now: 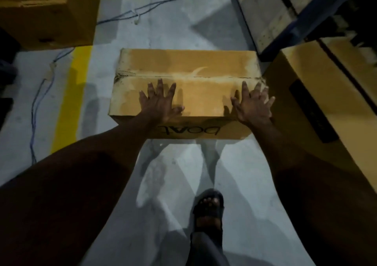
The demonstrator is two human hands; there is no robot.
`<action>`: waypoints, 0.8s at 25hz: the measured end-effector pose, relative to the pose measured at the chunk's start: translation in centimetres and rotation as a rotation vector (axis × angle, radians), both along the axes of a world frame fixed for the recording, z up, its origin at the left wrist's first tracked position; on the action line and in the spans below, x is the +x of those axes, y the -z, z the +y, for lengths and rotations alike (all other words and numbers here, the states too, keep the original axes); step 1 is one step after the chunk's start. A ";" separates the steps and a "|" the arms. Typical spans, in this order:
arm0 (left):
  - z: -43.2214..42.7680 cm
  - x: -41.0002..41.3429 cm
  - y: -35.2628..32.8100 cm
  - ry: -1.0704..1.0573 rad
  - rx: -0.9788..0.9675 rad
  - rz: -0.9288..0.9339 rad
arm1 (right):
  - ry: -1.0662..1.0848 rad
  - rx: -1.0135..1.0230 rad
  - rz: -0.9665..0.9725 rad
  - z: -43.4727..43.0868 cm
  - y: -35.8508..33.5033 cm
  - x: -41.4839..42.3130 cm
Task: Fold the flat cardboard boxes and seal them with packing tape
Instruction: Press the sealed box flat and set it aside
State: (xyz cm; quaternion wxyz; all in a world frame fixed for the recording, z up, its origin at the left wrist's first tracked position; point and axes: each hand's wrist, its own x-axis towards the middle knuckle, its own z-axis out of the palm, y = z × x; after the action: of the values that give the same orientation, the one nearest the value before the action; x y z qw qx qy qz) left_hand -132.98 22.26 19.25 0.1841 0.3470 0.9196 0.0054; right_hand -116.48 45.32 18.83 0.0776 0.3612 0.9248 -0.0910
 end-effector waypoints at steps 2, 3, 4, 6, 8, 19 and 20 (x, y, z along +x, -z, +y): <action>1.3 4.1 -2.4 0.077 0.020 0.021 | 0.005 0.016 0.028 -1.3 -3.1 3.9; 2.4 6.5 -3.7 0.119 0.033 0.034 | 0.018 0.029 0.046 -1.6 -4.8 6.5; 3.7 9.2 -5.1 0.163 0.060 0.047 | 0.033 0.043 0.062 -1.8 -6.7 9.5; 6.6 15.9 -7.9 0.272 0.128 0.021 | 0.076 0.088 0.082 -2.2 -10.2 16.7; 9.8 23.4 -11.0 0.404 0.194 0.002 | 0.147 0.150 0.091 -2.0 -13.9 24.3; 10.4 67.2 -27.9 1.176 0.451 0.026 | 0.795 0.389 0.112 -14.7 -29.9 70.8; 9.2 70.5 -28.9 1.227 0.450 0.049 | 0.854 0.395 0.107 -17.0 -30.6 74.4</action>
State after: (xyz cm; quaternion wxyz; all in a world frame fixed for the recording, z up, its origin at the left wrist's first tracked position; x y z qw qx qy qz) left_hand -62.52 31.42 48.17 0.0558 0.8388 0.5350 0.0839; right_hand -42.03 28.37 49.47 -0.0848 0.7120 0.6956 0.0445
